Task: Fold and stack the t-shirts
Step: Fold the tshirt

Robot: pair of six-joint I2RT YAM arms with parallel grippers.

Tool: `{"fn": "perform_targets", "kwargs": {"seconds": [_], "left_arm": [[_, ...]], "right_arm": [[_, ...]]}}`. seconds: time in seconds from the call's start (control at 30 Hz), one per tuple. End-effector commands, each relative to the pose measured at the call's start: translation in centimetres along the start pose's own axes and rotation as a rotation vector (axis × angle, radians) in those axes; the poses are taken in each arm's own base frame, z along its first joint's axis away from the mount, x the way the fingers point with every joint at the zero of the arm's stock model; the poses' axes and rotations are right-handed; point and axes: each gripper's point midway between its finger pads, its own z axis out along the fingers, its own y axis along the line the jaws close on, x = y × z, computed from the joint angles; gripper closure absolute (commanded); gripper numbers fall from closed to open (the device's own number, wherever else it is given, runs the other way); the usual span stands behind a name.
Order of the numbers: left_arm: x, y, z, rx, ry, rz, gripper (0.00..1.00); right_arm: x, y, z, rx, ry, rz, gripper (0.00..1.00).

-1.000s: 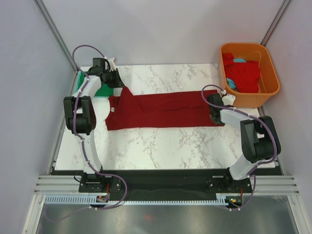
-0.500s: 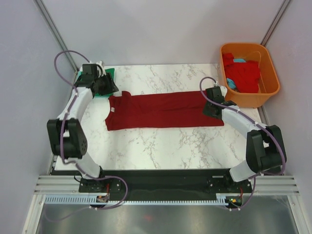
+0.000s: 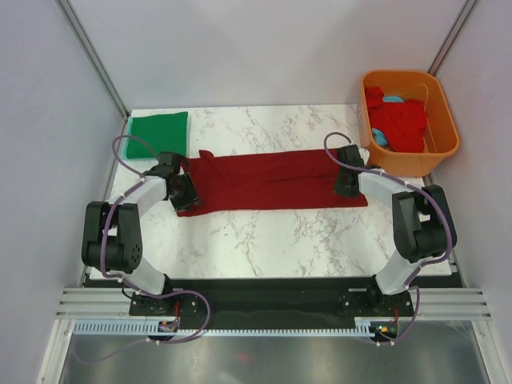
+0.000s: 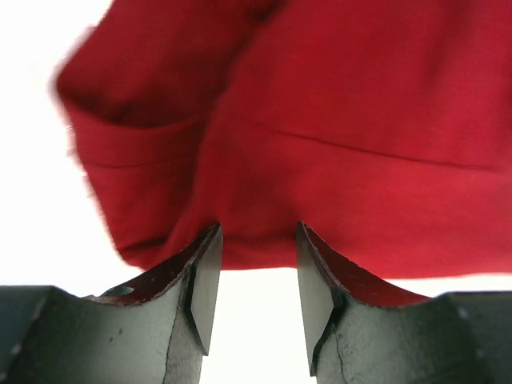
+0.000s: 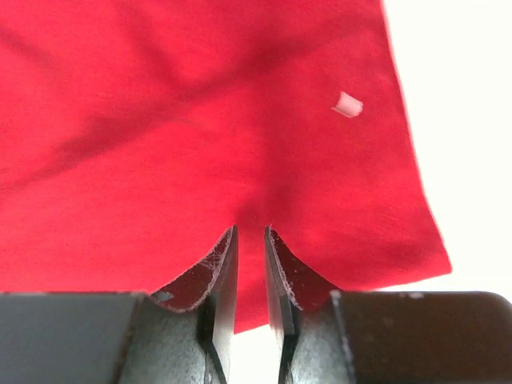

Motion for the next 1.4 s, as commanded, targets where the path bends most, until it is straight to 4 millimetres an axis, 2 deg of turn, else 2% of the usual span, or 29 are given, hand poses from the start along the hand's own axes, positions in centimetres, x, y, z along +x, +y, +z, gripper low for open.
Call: {"fn": "perform_targets", "kwargs": {"seconds": [0.0,0.07,0.23,0.43,0.57,0.67,0.7,0.73,0.77,0.83,0.87,0.9,0.93,0.97,1.0,1.03,1.07,1.1,1.13,1.17,1.2,1.23,1.27,1.3,1.33,1.37], "left_arm": [[-1.6,2.8,-0.6,-0.155,-0.125,-0.067,0.5],[-1.1,4.0,-0.3,-0.212,-0.12,-0.077,0.5],[0.4,3.8,0.1,-0.186,-0.061,-0.092,0.5],[0.2,3.7,-2.1,-0.177,-0.099,-0.061,0.5],[1.0,4.7,-3.1,-0.216,-0.098,-0.056,0.5],[0.5,4.5,-4.6,-0.211,-0.129,-0.047,0.5],[0.4,4.9,-5.3,-0.234,-0.138,-0.044,0.49],[-1.2,4.2,-7.0,-0.212,-0.197,-0.037,0.49],[-1.8,3.9,-7.9,-0.203,-0.22,-0.037,0.48],[-3.5,1.4,-9.9,-0.089,-0.266,-0.024,0.46],[-3.7,0.3,-10.2,-0.041,-0.259,-0.016,0.46],[-3.3,-1.9,-10.4,0.07,-0.213,0.001,0.45],[-3.9,-3.5,-10.8,0.14,-0.208,0.016,0.45],[-3.6,-4.3,-10.0,0.179,-0.159,0.015,0.45],[-3.3,-5.6,-10.0,0.248,-0.122,0.018,0.45],[-3.5,-6.3,-9.7,0.276,-0.115,0.005,0.45],[-3.4,-6.6,-8.9,0.291,-0.089,-0.002,0.45],[-3.3,-6.9,-8.5,0.308,-0.069,-0.015,0.45],[-3.1,-6.9,-7.9,0.307,-0.049,-0.027,0.45],[-2.8,-6.8,-6.8,0.299,-0.022,-0.037,0.45],[-2.8,-6.5,-6.2,0.281,-0.013,-0.047,0.45],[-2.4,-6.1,-5.5,0.259,0.003,-0.061,0.45],[-2.2,-5.5,-4.7,0.233,0.016,-0.069,0.45],[-1.9,-4.6,-3.5,0.19,0.032,-0.085,0.45],[-1.5,-4.0,-2.7,0.161,0.047,-0.094,0.46],[-1.3,-3.5,-2.2,0.137,0.056,-0.103,0.46]], "right_arm": [[1.0,-3.5,-0.1,0.12,-0.017,0.032,0.73],[1.8,-4.5,-0.3,0.142,-0.011,0.046,0.73],[3.1,-5.2,-1.1,0.148,0.005,0.073,0.75],[4.6,-6.7,-2.6,0.188,0.012,0.12,0.75],[6.0,-7.5,-3.7,0.187,0.019,0.152,0.75],[5.7,-7.5,-5.2,0.16,0.004,0.146,0.74],[4.8,-7.1,-6.1,0.129,-0.025,0.146,0.74],[4.1,-6.2,-6.9,0.08,-0.039,0.14,0.73],[3.3,-5.6,-7.6,0.041,-0.057,0.114,0.71],[1.2,-3.3,-9.4,-0.089,-0.118,0.088,0.69],[-0.7,-0.7,-10.7,-0.205,-0.165,0.059,0.68],[-1.5,1.0,-11.4,-0.271,-0.185,0.037,0.68],[-2.2,2.7,-11.9,-0.333,-0.203,0.015,0.68],[-4.2,5.6,-13.5,-0.43,-0.27,-0.014,0.68],[-4.0,7.7,-13.0,-0.488,-0.243,-0.064,0.68],[-5.4,10.9,-14.7,-0.566,-0.292,-0.101,0.68],[-5.8,12.5,-14.8,-0.59,-0.298,-0.134,0.68],[-5.1,14.0,-13.0,-0.584,-0.264,-0.185,0.68],[-5.1,15.7,-12.7,-0.611,-0.262,-0.22,0.69],[-5.9,18.5,-14.0,-0.668,-0.288,-0.256,0.69],[-4.6,20.0,-11.6,-0.667,-0.235,-0.291,0.69],[-4.9,22.7,-12.7,-0.738,-0.246,-0.335,0.69],[-4.6,23.8,-12.1,-0.752,-0.236,-0.356,0.69],[-3.2,25.1,-10.0,-0.752,-0.187,-0.388,0.69],[-3.6,27.1,-10.8,-0.795,-0.208,-0.423,0.69],[-3.1,28.1,-10.3,-0.809,-0.2,-0.448,0.69]]}}
